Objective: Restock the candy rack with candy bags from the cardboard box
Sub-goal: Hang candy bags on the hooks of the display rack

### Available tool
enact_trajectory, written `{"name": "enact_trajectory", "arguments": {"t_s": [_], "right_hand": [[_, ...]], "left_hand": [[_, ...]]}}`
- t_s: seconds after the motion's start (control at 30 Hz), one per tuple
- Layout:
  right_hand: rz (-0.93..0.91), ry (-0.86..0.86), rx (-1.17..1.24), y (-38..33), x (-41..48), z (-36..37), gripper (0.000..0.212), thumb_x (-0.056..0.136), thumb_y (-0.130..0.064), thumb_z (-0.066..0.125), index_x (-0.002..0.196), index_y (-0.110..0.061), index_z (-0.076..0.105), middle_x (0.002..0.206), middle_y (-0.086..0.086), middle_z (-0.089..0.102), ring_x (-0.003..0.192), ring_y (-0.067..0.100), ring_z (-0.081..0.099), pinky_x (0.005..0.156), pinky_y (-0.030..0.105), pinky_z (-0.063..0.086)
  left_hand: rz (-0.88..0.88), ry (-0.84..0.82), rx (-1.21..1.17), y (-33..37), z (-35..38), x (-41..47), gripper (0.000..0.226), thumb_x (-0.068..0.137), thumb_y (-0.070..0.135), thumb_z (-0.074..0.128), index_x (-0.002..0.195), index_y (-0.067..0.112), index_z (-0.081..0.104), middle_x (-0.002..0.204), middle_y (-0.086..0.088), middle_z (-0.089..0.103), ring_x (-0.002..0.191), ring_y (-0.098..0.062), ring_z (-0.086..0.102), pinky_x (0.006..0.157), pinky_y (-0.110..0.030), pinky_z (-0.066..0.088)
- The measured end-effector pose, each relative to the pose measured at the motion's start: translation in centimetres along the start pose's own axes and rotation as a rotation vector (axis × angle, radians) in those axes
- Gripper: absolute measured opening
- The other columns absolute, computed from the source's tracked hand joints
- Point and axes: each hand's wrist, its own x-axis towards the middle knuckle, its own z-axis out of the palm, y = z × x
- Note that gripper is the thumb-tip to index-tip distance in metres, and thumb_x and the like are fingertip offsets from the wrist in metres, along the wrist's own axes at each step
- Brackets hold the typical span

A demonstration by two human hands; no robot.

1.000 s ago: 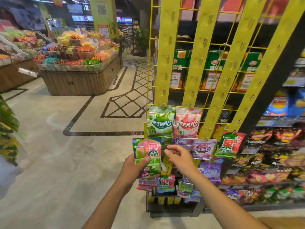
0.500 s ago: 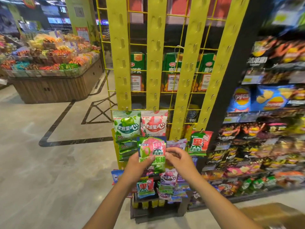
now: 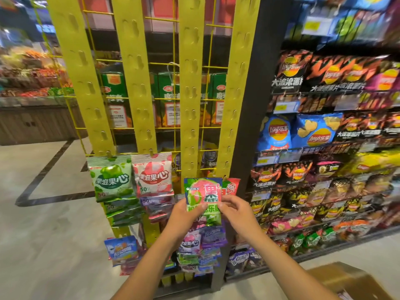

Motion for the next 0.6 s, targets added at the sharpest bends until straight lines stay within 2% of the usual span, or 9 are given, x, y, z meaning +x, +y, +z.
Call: {"name": "enact_trajectory", "arguments": {"t_s": [0.2,0.3,0.43,0.53,0.6], "right_hand": [[0.024,0.025,0.048,0.7,1.1,-2.8,0.009,0.097,-0.021,0.069,0.105,-0.018,0.072,0.087,0.002,0.071,0.074,0.011,0.067,0.069,0.026,0.053],[0.033,0.023,0.064,0.8,1.6,-3.8,0.009,0.098,-0.022,0.069,0.105,-0.018,0.071,0.089,0.005,0.072,0.072,0.014,0.067,0.071,0.032,0.058],[0.026,0.020,0.080,1.1,2.3,-4.6,0.005,0.099,-0.019,0.067,0.103,-0.020,0.071,0.089,0.007,0.072,0.073,0.017,0.067,0.074,0.037,0.059],[0.014,0.041,0.082,1.0,3.0,-5.2,0.006,0.099,-0.019,0.067,0.102,-0.021,0.071,0.094,0.012,0.074,0.078,0.024,0.068,0.076,0.045,0.060],[0.024,0.059,0.105,0.7,3.6,-5.6,0.007,0.099,-0.018,0.067,0.104,-0.019,0.072,0.097,0.016,0.074,0.082,0.033,0.069,0.079,0.050,0.059]], "left_hand": [[-0.025,-0.018,-0.009,0.2,2.9,2.0,0.024,0.097,0.024,0.073,0.121,0.021,0.072,0.114,0.003,0.079,0.109,-0.017,0.074,0.103,-0.044,0.055],[-0.037,-0.029,0.003,0.3,3.7,2.7,0.025,0.098,0.029,0.072,0.122,0.023,0.071,0.114,0.005,0.079,0.110,-0.016,0.074,0.104,-0.043,0.055],[-0.053,-0.032,-0.028,0.7,4.5,3.1,0.026,0.100,0.040,0.066,0.121,0.025,0.069,0.111,0.009,0.079,0.108,-0.014,0.074,0.094,-0.032,0.057],[-0.058,-0.014,-0.100,1.4,4.9,3.5,0.037,0.100,0.049,0.063,0.125,0.022,0.069,0.116,0.001,0.079,0.111,-0.021,0.074,0.100,-0.043,0.056],[-0.060,0.003,-0.157,2.0,5.0,4.0,0.039,0.102,0.044,0.061,0.126,0.014,0.068,0.115,-0.007,0.079,0.109,-0.027,0.075,0.097,-0.046,0.057]]}}
